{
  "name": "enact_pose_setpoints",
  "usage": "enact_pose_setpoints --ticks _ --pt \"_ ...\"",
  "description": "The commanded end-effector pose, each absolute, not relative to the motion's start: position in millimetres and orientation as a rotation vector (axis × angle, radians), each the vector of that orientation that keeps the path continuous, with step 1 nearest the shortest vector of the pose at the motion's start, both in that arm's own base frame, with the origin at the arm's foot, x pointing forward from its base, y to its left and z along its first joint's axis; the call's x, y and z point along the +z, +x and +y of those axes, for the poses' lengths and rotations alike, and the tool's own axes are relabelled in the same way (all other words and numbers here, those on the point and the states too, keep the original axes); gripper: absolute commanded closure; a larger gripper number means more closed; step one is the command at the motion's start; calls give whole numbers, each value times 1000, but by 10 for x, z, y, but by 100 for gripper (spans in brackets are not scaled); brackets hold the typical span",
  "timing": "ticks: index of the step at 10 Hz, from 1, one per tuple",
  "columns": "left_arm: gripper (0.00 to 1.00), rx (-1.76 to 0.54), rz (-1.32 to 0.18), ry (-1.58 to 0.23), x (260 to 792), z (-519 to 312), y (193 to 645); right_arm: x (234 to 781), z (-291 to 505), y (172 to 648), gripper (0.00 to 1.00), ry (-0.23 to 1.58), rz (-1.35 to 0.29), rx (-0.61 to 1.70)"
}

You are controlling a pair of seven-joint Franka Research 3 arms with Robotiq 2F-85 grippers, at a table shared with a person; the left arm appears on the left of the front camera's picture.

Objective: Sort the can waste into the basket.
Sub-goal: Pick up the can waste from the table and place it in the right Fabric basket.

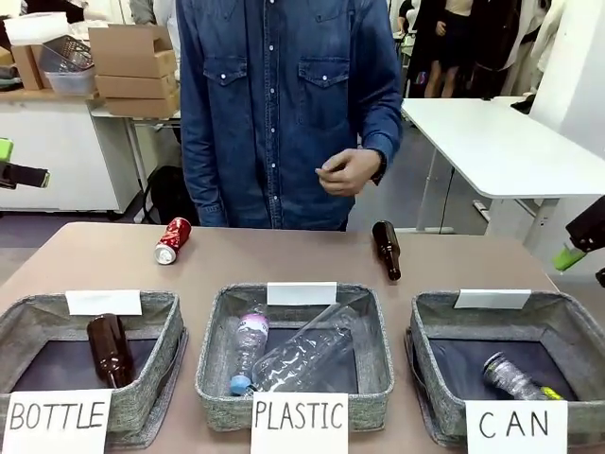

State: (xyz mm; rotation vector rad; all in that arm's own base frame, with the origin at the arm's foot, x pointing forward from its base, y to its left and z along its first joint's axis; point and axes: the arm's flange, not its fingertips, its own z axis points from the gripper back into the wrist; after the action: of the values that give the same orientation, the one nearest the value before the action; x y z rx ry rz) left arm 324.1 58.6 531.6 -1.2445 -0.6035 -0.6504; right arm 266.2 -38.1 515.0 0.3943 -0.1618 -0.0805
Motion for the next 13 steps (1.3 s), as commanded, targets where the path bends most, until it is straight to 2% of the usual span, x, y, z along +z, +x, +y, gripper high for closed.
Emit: enact_pose_setpoints --ticks 1,4,5,6,7,8,9,10,13 --pt "0 -664 -629 -1266 5331 575 3243 4565 -165 2334 0 415 -197 -117" --pt "0 -664 -629 -1266 5331 575 3243 4605 -176 2366 0 497 -248 -122" --pt "0 -664 -629 -1266 5331 575 3243 4757 -164 2317 0 767 -417 -15" --pt "0 -664 -629 -1266 5331 575 3243 4927 -220 2221 0 1147 -481 125" --pt "0 -664 -629 -1266 5331 575 3243 5025 -343 2214 0 1459 -487 105" --pt "0 -664 -629 -1266 5331 575 3243 5030 -400 2259 0 1570 -502 46" --pt "0 -664 -629 -1266 5331 575 3243 5026 -372 2317 0 1546 -509 -61" --pt "0 -664 -629 -1266 5331 575 3243 5683 -583 2541 0 1015 -442 -91" --pt "0 -664 -629 -1266 5331 575 3243 5683 -583 2541 0 1015 -442 -91"
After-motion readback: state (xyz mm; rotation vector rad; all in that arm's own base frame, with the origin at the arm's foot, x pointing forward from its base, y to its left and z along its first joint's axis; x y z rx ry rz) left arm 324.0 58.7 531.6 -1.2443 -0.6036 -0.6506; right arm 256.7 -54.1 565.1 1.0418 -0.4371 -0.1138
